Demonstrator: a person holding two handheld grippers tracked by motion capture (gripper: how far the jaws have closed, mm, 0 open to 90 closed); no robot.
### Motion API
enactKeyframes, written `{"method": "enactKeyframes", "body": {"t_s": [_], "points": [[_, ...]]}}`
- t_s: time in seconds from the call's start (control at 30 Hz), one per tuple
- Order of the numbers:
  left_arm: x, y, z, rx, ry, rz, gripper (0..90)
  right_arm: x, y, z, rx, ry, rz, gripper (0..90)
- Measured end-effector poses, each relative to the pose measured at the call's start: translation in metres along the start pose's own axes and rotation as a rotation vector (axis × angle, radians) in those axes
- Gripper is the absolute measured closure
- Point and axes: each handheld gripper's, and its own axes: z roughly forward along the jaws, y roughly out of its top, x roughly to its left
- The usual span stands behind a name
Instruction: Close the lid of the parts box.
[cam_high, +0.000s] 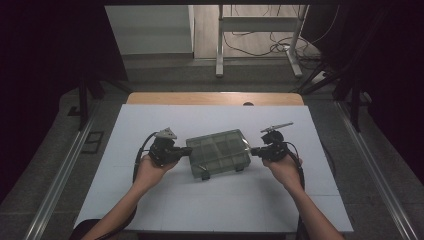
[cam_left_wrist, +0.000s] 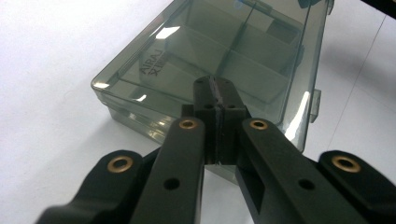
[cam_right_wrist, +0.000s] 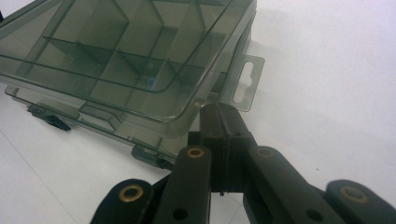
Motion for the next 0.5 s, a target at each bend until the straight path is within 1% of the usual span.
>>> {"method": "enactKeyframes", "body": {"t_s": [0.07,0.1,0.23,0.33,0.43,0.5], "points": [[-0.002,-0.002,0.002,0.007,-0.003,0.001,89.6,-0.001,0.000,0.000,0.002,-0.010,-0.004,88.7],[-0.003,-0.003,0.004,0.014,-0.003,0.008,89.6,-0.001,0.000,0.000,0.001,-0.007,0.002,88.6],[-0.006,-0.005,0.007,0.025,-0.007,0.010,89.6,-0.001,0.000,0.000,-0.003,-0.008,-0.001,88.7],[-0.008,-0.006,0.009,0.029,-0.009,0.011,89.6,0.001,0.000,-0.001,-0.012,-0.008,-0.023,88.7],[-0.010,-0.008,0.011,0.038,-0.010,0.014,89.6,0.005,0.001,-0.003,-0.029,-0.011,-0.061,88.7],[-0.012,-0.010,0.012,0.047,-0.009,0.018,89.6,0.008,0.001,-0.003,-0.029,-0.012,-0.086,88.7]]}}
